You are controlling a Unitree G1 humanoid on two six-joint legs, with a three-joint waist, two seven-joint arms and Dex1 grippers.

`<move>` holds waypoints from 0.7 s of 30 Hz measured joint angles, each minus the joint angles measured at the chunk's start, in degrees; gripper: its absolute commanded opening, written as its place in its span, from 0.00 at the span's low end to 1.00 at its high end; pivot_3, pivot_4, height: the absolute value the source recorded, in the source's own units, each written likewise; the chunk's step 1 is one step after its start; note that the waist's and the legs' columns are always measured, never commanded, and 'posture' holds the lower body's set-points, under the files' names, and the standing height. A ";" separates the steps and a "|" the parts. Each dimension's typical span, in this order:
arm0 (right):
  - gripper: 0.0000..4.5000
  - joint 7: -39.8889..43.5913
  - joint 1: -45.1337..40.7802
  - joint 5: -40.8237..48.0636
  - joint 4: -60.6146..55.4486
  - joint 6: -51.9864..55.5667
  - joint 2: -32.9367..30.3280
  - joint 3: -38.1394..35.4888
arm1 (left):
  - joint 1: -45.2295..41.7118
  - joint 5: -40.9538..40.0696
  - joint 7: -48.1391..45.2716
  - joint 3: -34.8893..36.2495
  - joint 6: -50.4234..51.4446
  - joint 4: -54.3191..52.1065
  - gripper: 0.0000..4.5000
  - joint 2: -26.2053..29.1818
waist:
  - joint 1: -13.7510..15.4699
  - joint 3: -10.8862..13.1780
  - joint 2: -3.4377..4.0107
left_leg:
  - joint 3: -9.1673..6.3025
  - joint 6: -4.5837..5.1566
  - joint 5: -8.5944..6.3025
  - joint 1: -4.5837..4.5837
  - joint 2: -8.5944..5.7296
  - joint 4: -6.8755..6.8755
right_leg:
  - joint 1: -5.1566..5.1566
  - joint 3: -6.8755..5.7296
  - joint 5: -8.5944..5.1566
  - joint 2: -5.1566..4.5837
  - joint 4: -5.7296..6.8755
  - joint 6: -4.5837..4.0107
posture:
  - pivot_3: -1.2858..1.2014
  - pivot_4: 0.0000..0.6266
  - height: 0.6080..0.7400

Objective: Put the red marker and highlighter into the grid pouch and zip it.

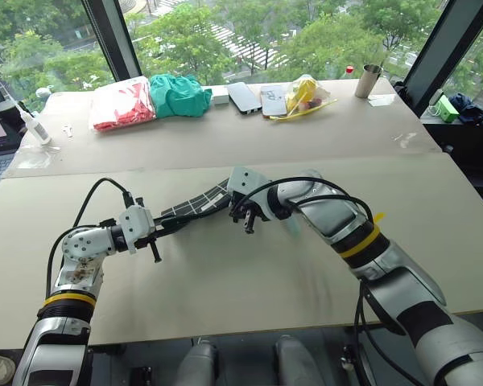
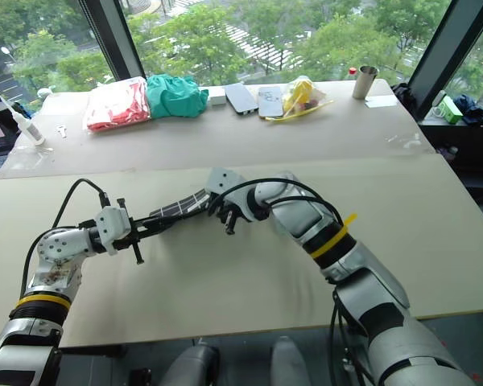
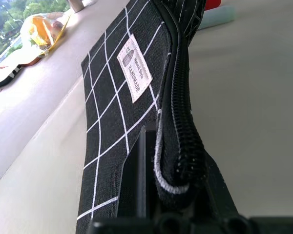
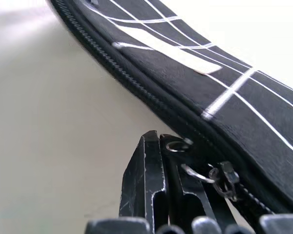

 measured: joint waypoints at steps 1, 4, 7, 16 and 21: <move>0.01 1.06 1.19 0.06 -1.40 0.39 -0.42 0.11 | 0.00 0.00 0.01 0.02 0.16 -0.26 0.00 0.00 | -0.01 0.00 0.00 | -0.01 0.00 0.00 0.01 0.00 0.00 | 0.00 0.00 0.00 0.00 0.00 0.00 | 0.52 0.24 1.00; 0.01 2.64 3.68 -0.03 -3.16 0.66 -1.57 0.66 | 0.00 0.03 0.06 -0.03 1.05 -1.07 0.00 -0.03 | -0.12 0.00 0.00 | 0.00 0.01 -0.01 0.02 0.00 0.00 | -0.01 0.01 0.00 0.01 0.00 0.00 | 0.52 0.24 1.00; 0.01 -1.40 4.29 -0.12 -2.49 3.89 1.65 -1.46 | 0.03 0.07 0.43 -0.08 1.47 -2.13 0.00 -0.11 | -0.33 0.00 0.00 | -0.01 0.00 0.00 0.04 0.05 0.00 | -0.12 0.03 0.00 0.03 0.09 0.00 | 0.52 0.24 1.00; 0.01 -15.01 6.62 5.79 -8.26 30.96 16.24 -17.57 | 1.50 0.05 1.40 0.19 2.12 -2.91 0.00 -0.18 | -0.37 0.00 0.00 | -0.01 -0.44 0.25 -0.31 0.04 0.00 | -0.64 0.14 0.04 0.00 0.39 -0.06 | 0.52 0.24 1.00; 0.01 -16.01 2.91 10.62 -13.91 39.47 17.36 -20.08 | 1.37 0.02 0.79 0.18 2.05 -2.89 0.00 -0.22 | -0.11 -0.01 0.00 | -0.06 -0.18 0.10 -0.29 0.01 0.00 | -0.60 0.12 0.04 -0.02 0.36 -0.06 | 0.52 0.24 1.00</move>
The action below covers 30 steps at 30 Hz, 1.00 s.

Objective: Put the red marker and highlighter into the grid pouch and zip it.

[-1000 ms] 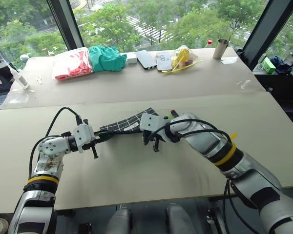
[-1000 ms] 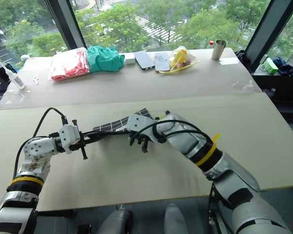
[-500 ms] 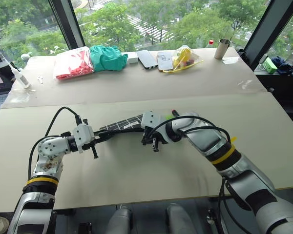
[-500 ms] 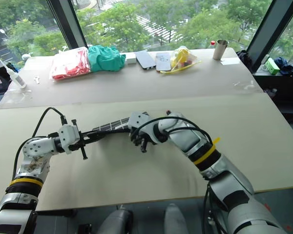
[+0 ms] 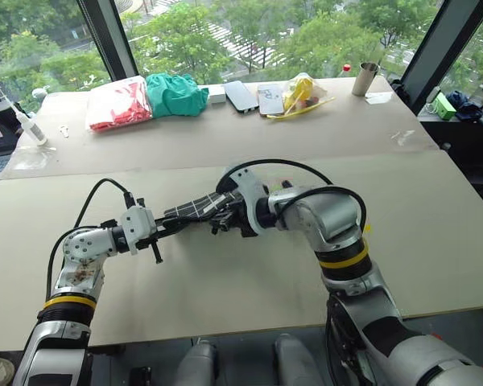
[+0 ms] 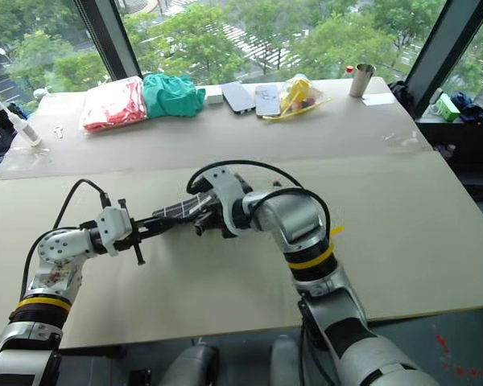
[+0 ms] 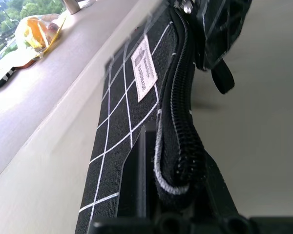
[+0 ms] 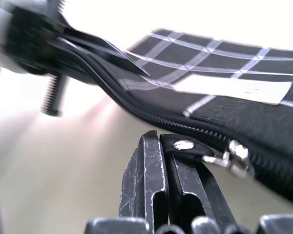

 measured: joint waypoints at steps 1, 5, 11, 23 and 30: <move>0.01 -0.10 0.00 0.67 -0.24 1.00 -0.04 0.08 | -0.02 0.01 -0.16 0.00 0.00 0.07 0.00 -0.05 | 0.00 0.00 0.00 | 0.01 0.00 0.00 -0.01 -0.01 0.00 | 0.00 0.01 0.00 -0.01 -0.01 0.00 | 0.52 0.24 1.00; 0.01 -1.62 -0.42 1.62 -0.20 2.49 -0.65 0.47 | -0.08 0.02 -0.30 0.00 0.00 0.09 0.00 -0.63 | -0.19 0.00 0.00 | 0.03 -0.01 0.01 -0.01 -0.01 0.00 | -0.05 0.02 0.00 -0.01 0.02 0.00 | 0.52 0.24 1.00; 0.01 -2.58 -2.01 0.42 3.79 -4.29 -2.90 8.35 | -0.10 0.35 0.30 0.00 0.14 0.17 0.00 -0.95 | -0.89 0.00 -0.01 | 0.03 -0.01 0.01 0.00 0.01 -0.01 | -0.05 0.01 0.00 -0.01 0.03 0.00 | 0.52 0.24 1.00; 0.01 -2.56 -3.22 -0.87 12.46 -12.13 -4.29 11.10 | 0.07 0.31 0.92 0.18 0.14 0.09 0.00 -1.12 | -1.63 0.00 -0.01 | 0.01 -0.04 0.02 -0.04 0.02 -0.01 | -0.07 0.00 0.00 0.00 0.03 0.00 | 0.52 0.24 1.00; 0.01 -1.02 -5.42 4.54 10.20 -6.40 -1.25 7.46 | 0.01 0.23 0.34 0.32 -0.10 0.22 0.00 -1.13 | -1.49 0.00 -0.01 | -0.04 -0.03 0.02 -0.03 0.00 -0.01 | -0.03 0.00 0.00 -0.02 0.03 0.00 | 0.52 0.24 1.00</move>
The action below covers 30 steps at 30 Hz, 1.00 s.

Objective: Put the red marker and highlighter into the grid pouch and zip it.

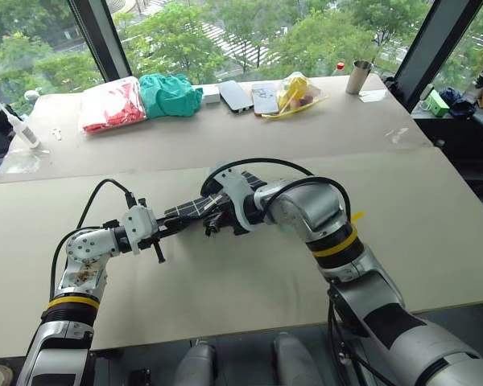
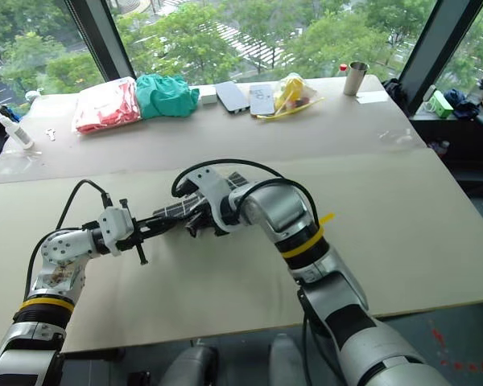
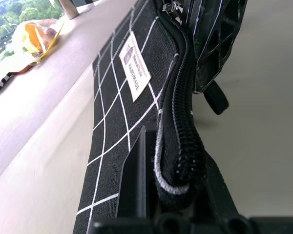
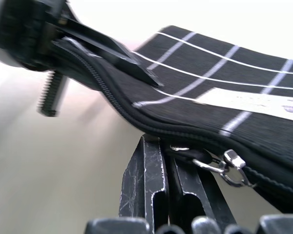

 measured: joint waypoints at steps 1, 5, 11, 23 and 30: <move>0.01 0.07 0.00 0.43 -0.04 0.27 0.02 0.01 | 0.00 0.00 -0.12 0.00 -0.04 0.04 0.00 -0.01 | 0.00 0.00 0.00 | 0.00 0.00 0.00 0.00 0.00 0.00 | 0.00 0.00 0.00 0.00 0.00 0.00 | 0.52 0.24 1.00; 0.01 -0.10 0.00 0.54 -0.03 0.80 0.16 0.44 | -0.02 0.00 -0.37 -0.01 -0.15 0.37 0.00 -0.13 | -0.14 0.00 0.00 | 0.01 0.00 0.00 0.00 0.01 0.00 | -0.03 0.00 0.00 0.01 0.02 0.00 | 0.52 0.24 1.00; 0.01 -0.34 0.00 0.52 0.02 0.76 0.57 1.71 | -0.01 0.01 -0.56 0.00 -0.15 0.43 0.00 -0.14 | -0.12 0.00 0.00 | 0.00 0.00 0.00 0.00 0.00 0.00 | -0.02 0.00 0.00 0.00 0.01 0.00 | 0.52 0.24 1.00; 0.01 -0.45 0.01 -3.06 5.01 -7.85 1.35 8.53 | -0.09 -0.13 0.64 0.25 0.63 0.47 0.00 -1.17 | -0.27 0.00 0.00 | 0.02 -0.02 0.01 0.00 0.01 0.00 | -0.05 0.01 0.00 0.01 0.02 0.00 | 0.52 0.24 1.00; 0.01 -1.26 -0.85 -1.58 7.47 -6.32 7.40 2.79 | -0.75 -1.03 0.65 0.42 0.78 0.44 0.00 -2.07 | 0.01 0.00 0.00 | -0.02 -0.25 0.14 0.00 -0.01 0.00 | 0.00 0.00 0.00 -0.01 0.03 0.00 | 0.52 0.24 1.00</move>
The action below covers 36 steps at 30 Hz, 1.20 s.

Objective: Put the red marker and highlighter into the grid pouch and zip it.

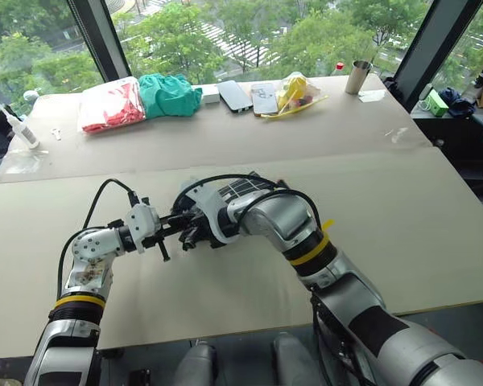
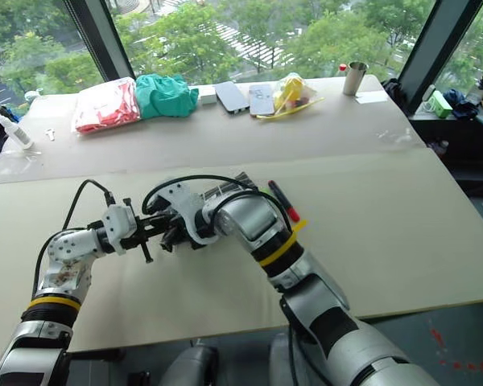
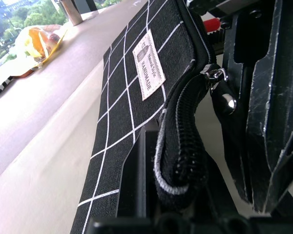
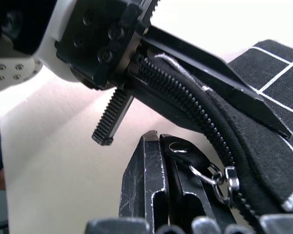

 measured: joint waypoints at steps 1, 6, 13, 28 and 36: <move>0.01 0.01 -0.02 0.19 0.05 0.30 0.21 -0.74 | 0.00 -0.10 0.00 0.02 0.00 0.00 0.00 0.00 | -0.01 0.00 0.00 | 0.00 0.00 0.00 0.00 0.00 0.00 | -0.01 0.00 0.00 0.00 0.00 0.00 | 0.52 0.24 1.00; 0.19 0.30 -0.42 0.87 0.02 0.31 -0.72 -1.48 | -0.21 -0.11 0.00 0.01 -0.02 0.00 0.00 -0.01 | -0.21 0.00 0.00 | 0.01 0.01 0.00 0.00 0.02 -0.01 | -0.03 0.00 0.00 0.02 0.01 0.00 | 0.52 0.24 1.00; 0.49 4.09 -0.07 4.02 -3.69 1.33 -6.76 -2.97 | -0.38 -0.11 0.08 0.01 -0.42 0.02 0.00 -0.01 | -0.17 0.00 0.00 | 0.01 0.03 -0.02 -0.01 0.02 0.00 | -0.02 -0.01 0.00 0.01 0.00 0.00 | 0.52 0.24 1.00; 0.49 3.83 15.04 7.39 -27.43 -0.46 -37.91 -16.94 | 2.42 -0.01 4.49 1.55 -0.45 -1.95 0.00 0.19 | 0.07 0.00 -0.02 | 0.36 0.34 -0.19 0.02 0.00 0.01 | 0.03 0.03 0.00 -0.01 -0.07 0.00 | 0.52 0.24 1.00; 0.71 -3.63 18.15 -5.96 -20.69 -15.17 -42.47 -12.11 | 4.64 -0.21 7.33 2.19 2.65 -6.29 0.00 0.11 | 0.32 0.00 -0.03 | 0.58 0.33 -0.18 -0.02 -0.01 0.01 | 0.04 0.04 0.00 -0.04 -0.11 0.00 | 0.52 0.24 1.00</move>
